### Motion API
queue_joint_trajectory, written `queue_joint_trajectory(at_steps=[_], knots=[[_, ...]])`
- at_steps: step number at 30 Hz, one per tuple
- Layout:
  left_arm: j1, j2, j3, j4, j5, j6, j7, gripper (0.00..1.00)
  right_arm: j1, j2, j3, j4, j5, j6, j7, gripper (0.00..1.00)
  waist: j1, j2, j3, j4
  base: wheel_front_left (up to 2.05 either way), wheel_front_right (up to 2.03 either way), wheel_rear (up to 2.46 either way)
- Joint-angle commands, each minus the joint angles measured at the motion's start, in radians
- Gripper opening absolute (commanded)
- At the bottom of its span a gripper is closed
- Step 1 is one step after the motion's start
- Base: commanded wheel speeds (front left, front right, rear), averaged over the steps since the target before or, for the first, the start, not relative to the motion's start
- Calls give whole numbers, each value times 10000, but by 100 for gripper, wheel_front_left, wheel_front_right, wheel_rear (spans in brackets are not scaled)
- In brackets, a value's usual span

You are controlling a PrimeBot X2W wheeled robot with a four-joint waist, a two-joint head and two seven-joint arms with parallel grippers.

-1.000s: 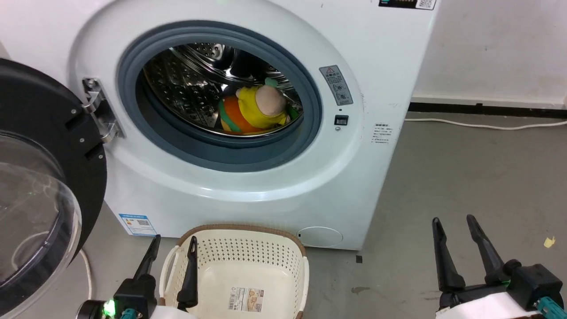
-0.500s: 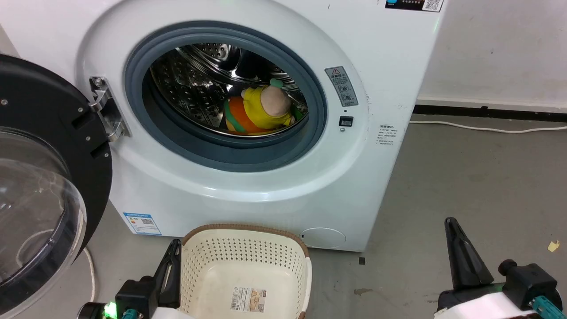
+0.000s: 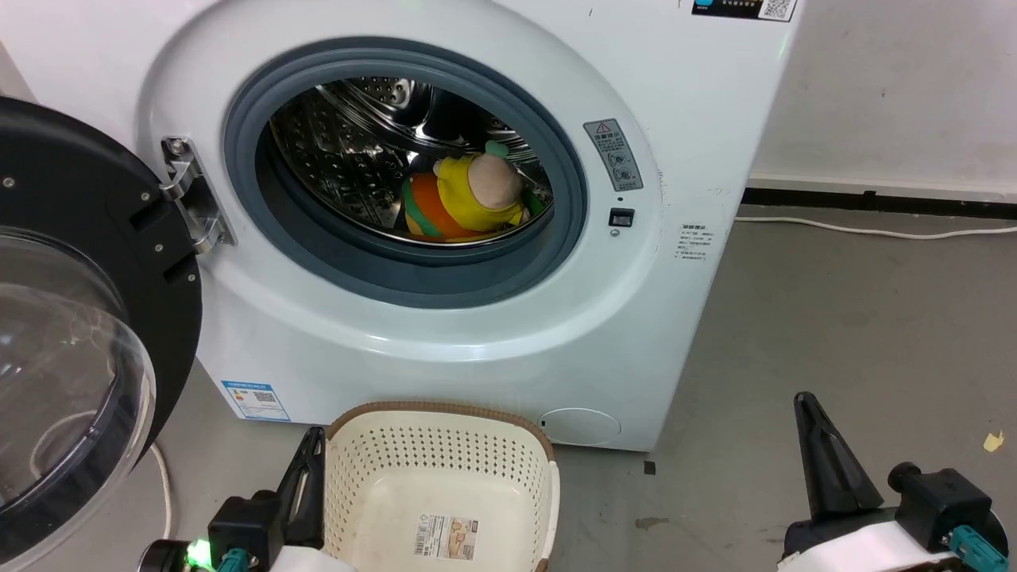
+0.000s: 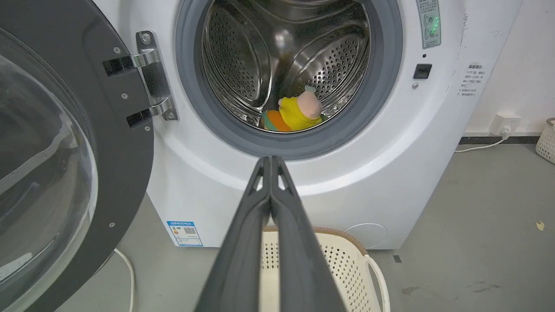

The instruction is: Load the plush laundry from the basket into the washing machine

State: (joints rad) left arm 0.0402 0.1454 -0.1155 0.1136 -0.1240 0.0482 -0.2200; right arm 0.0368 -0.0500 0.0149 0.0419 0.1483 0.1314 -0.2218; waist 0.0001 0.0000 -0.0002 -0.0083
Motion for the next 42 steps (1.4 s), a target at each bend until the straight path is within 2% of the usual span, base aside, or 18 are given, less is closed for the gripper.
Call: queue_joint_trajectory(at_steps=[1, 42], knots=[[-59, -22, 50, -63, 63, -58, 47, 0, -51, 0, -11, -55, -81, -1, 54, 0, -1, 0, 0, 1, 0, 0, 0], [-193, -384, 480, -480, 521, -223, 884, 0, -174, -1, -64, -196, -626, -4, 895, 0, -1, 0, 1, 33, 0, 0, 0]])
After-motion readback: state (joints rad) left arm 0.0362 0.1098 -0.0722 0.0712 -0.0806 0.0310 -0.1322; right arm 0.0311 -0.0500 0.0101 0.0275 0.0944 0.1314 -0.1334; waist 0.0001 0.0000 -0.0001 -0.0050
